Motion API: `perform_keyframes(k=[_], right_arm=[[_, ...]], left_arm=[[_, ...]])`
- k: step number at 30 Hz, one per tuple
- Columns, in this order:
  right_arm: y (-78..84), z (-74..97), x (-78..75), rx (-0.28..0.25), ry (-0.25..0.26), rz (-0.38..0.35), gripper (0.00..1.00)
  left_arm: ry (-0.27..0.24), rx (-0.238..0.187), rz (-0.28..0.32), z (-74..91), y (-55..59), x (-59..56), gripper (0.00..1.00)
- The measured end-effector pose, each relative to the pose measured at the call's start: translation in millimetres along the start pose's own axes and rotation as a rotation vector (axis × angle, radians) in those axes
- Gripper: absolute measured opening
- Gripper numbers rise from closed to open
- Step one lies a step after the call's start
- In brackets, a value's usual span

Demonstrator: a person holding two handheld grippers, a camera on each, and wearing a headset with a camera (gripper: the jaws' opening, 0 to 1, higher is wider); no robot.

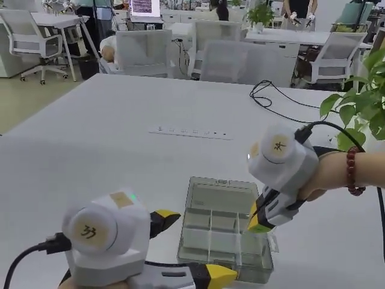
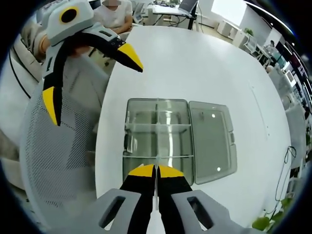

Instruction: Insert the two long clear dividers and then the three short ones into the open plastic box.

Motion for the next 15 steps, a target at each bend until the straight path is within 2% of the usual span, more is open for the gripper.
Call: perform_keyframes(k=[15], right_arm=[[-0.7, -9.6, -5.3, 0.020, 0.001, 0.009, 0.02]], left_arm=[[-0.008, 0.011, 0.008, 1.7, 3.8, 4.1, 0.78]])
Point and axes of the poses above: the centre of the closed fingertips' face, and the gripper's own axes: z roughly backward along the fingers, x roughly to its left, y roughly out of its underside, the point moved 5 cm from there along z, roughly backward along the fingers, and after that the axes turned 8 degrees about x, right-handed, at the moved point
